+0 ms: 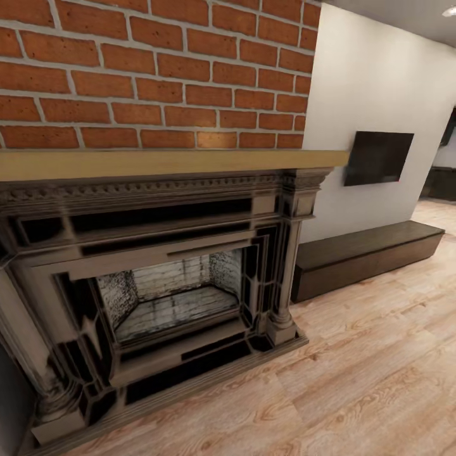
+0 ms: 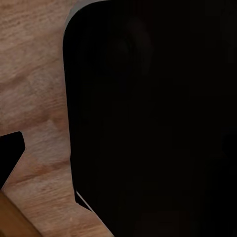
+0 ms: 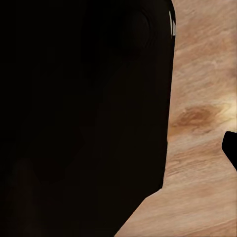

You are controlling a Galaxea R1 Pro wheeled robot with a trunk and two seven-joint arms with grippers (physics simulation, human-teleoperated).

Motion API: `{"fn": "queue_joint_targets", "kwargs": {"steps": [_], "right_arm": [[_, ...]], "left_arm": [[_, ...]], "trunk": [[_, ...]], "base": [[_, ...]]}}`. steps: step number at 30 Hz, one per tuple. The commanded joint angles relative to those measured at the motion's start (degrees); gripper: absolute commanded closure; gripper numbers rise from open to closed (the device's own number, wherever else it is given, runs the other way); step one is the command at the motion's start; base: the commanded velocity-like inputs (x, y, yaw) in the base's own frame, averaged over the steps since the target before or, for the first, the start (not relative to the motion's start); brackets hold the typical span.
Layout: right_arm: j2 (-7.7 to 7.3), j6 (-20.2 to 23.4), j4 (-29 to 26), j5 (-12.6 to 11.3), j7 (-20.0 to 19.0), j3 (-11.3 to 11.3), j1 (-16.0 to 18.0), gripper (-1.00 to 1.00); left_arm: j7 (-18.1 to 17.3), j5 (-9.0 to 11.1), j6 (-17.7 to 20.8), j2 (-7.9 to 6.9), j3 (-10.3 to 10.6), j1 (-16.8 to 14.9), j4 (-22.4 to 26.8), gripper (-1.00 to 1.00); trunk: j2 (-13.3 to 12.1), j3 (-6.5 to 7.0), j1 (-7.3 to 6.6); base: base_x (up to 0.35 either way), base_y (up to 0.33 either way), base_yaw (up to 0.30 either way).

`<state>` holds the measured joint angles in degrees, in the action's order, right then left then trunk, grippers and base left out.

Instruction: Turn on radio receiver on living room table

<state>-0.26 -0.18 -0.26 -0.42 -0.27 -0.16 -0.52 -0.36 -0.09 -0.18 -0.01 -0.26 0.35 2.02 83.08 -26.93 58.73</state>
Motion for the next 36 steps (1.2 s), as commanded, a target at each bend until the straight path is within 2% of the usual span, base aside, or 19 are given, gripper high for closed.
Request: {"fn": "queue_joint_targets", "kwargs": {"steps": [1, 36], "right_arm": [[0.0, -0.02, 0.0, -0.01, 0.0, -0.01, 0.0, -1.0], [0.0, -0.02, 0.0, -0.02, 0.0, 0.07, 0.02, -1.0]], "left_arm": [[0.0, 0.01, 0.0, 0.04, 0.0, 0.0, 0.0, -1.0], [0.18, 0.19, -0.07, -0.08, 0.02, 0.0, 0.15, -1.0]], "trunk": [[0.0, 0.0, 0.0], [0.0, 0.0, 0.0]], "base": [[0.0, 0.0, -0.27], [0.0, 0.0, -0.275]]}}
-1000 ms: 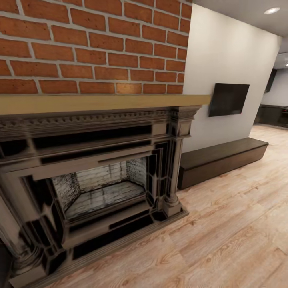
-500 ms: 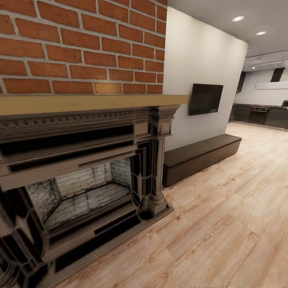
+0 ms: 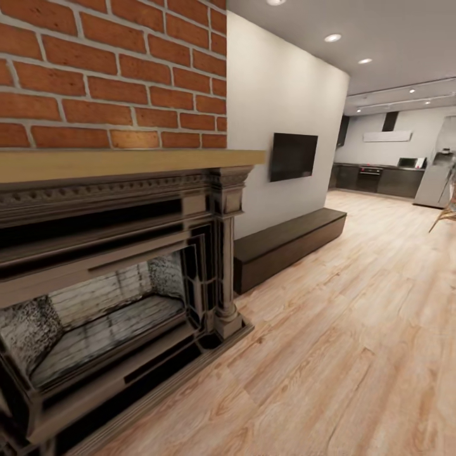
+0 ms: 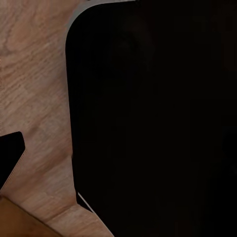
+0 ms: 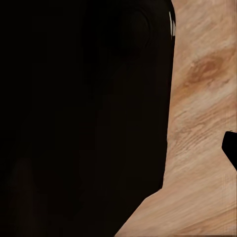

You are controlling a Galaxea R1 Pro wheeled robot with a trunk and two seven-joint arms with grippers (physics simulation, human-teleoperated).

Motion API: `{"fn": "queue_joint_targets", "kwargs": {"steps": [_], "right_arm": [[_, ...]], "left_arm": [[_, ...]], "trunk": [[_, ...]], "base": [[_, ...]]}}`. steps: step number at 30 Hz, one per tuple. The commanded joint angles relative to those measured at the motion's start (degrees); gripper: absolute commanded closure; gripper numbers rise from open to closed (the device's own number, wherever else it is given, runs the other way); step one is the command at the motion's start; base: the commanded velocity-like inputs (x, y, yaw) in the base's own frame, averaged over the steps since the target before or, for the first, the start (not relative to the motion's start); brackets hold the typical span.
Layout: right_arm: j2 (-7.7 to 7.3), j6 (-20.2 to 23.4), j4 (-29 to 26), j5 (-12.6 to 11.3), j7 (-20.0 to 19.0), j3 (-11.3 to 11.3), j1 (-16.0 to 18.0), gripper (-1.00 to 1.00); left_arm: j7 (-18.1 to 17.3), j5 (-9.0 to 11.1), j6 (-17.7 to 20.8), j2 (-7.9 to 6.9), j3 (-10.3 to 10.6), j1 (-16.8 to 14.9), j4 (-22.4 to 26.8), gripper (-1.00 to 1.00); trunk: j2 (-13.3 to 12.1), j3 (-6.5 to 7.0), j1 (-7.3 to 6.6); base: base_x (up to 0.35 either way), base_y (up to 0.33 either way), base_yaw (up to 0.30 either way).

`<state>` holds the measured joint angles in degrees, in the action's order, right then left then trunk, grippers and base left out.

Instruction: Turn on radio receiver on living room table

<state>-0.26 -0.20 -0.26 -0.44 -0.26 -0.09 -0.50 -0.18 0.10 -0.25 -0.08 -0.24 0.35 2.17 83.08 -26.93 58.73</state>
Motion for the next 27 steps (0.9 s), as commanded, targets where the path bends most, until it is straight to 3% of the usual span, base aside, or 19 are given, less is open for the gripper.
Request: {"fn": "queue_joint_targets", "kwargs": {"steps": [1, 27], "right_arm": [[0.0, 0.01, 0.0, 0.03, 0.0, 0.0, -0.01, -1.0], [0.0, 0.03, 0.0, 0.25, 0.0, 0.16, -0.02, -1.0]], "left_arm": [[0.0, 0.09, 0.0, -0.02, 0.01, 0.0, 0.01, -1.0], [0.09, 0.69, -0.01, -0.09, -0.02, 0.0, 0.11, -1.0]], "trunk": [[0.0, 0.0, 0.0], [0.0, 0.0, 0.0]], "base": [[0.0, 0.0, -0.279], [0.0, 0.0, -0.282]]}}
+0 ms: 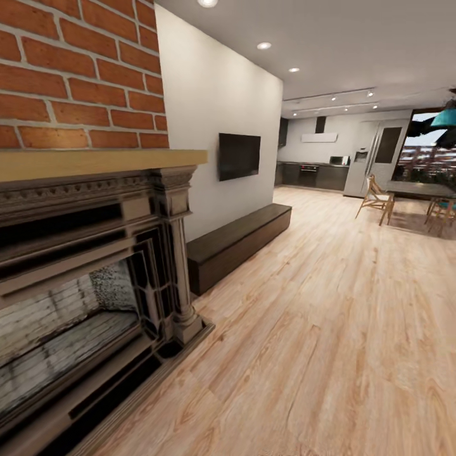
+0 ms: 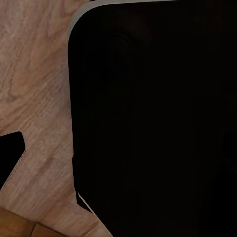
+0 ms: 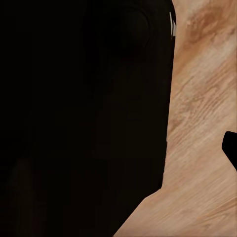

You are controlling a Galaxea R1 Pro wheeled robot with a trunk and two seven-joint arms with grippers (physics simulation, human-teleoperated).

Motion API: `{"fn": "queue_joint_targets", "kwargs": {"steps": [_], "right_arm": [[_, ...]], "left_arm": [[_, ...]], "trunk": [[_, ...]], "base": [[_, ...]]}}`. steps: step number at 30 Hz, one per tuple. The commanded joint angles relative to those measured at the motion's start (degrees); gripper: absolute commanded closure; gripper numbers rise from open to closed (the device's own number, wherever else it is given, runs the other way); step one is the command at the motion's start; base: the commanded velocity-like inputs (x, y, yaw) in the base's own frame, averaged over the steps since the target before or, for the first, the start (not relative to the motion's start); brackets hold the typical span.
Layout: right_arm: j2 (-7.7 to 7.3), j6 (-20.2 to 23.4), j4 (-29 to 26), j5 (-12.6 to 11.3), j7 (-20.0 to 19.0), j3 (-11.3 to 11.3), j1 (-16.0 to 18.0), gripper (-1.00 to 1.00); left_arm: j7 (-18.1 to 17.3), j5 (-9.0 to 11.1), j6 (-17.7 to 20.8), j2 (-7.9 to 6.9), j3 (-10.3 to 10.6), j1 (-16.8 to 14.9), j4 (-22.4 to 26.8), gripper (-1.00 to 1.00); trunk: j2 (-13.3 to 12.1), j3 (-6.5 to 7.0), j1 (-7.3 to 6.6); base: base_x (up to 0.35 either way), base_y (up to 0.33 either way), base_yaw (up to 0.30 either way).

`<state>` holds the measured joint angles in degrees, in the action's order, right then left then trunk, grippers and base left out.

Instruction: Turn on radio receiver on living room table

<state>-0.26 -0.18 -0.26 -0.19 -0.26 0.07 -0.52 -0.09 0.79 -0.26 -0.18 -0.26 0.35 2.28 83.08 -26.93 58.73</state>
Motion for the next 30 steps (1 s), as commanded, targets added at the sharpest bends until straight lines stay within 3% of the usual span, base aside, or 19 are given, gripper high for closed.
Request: {"fn": "queue_joint_targets", "kwargs": {"steps": [1, 30], "right_arm": [[0.0, 0.0, 0.0, 0.0, 0.0, 0.0, 0.0, -1.0], [0.0, -0.05, 0.0, 0.13, 0.0, 0.03, 0.0, -1.0]], "left_arm": [[0.0, 0.0, 0.0, 0.0, 0.0, 0.0, 0.0, -1.0], [0.0, 1.32, 0.0, -0.07, 0.0, 0.0, -0.08, -1.0]], "trunk": [[0.0, 0.0, 0.0], [0.0, 0.0, 0.0]], "base": [[0.0, 0.0, -0.287], [0.0, 0.0, -0.289]]}}
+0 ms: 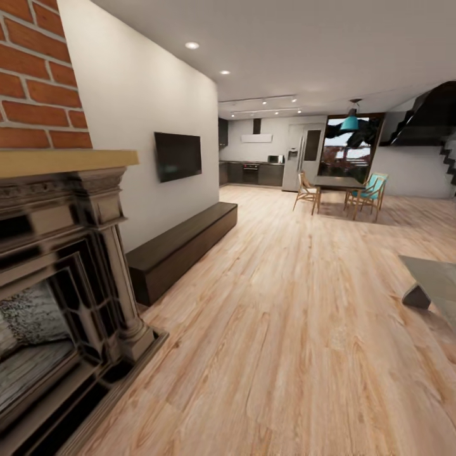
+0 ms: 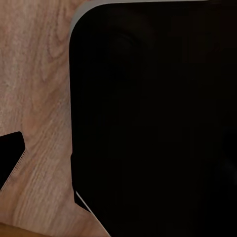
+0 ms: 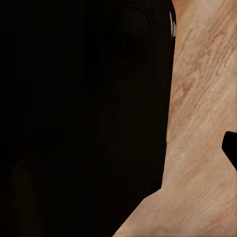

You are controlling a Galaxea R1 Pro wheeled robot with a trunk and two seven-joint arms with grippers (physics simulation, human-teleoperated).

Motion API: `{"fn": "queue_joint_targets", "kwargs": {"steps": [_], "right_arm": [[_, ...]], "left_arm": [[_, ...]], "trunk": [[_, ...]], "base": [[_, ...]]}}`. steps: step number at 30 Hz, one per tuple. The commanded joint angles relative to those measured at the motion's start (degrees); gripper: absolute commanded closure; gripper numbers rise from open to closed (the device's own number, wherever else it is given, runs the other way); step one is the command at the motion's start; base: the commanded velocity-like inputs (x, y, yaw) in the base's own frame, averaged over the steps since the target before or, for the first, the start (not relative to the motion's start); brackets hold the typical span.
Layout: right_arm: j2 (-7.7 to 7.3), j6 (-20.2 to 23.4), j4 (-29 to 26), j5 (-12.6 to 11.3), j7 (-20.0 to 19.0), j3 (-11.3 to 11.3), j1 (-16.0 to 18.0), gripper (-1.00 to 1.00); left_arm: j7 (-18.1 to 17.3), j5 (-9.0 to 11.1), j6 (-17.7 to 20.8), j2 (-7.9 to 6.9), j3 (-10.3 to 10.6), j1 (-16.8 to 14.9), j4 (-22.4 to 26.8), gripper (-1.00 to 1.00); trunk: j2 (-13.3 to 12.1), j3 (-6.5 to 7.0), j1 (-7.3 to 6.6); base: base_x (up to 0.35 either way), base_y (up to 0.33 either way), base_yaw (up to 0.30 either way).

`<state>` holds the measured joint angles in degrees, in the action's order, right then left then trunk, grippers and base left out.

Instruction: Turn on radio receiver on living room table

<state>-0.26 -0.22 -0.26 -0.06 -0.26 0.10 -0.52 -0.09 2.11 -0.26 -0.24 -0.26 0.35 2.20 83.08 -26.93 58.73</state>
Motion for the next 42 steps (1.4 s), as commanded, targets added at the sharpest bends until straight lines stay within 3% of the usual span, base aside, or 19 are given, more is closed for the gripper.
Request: {"fn": "queue_joint_targets", "kwargs": {"steps": [1, 42], "right_arm": [[0.0, -0.01, 0.0, -0.01, 0.0, 0.0, 0.0, -1.0], [0.0, -0.04, 0.0, -0.29, 0.0, -0.09, 0.03, -1.0]], "left_arm": [[0.0, 0.0, 0.0, 0.01, 0.0, 0.0, 0.02, -1.0], [-0.09, 0.0, 0.0, 0.07, -0.01, 0.0, 0.03, -1.0]], "trunk": [[0.0, 0.0, 0.0], [0.0, 0.0, 0.0]], "base": [[0.0, 0.0, -0.289], [0.0, 0.0, -0.289]]}}
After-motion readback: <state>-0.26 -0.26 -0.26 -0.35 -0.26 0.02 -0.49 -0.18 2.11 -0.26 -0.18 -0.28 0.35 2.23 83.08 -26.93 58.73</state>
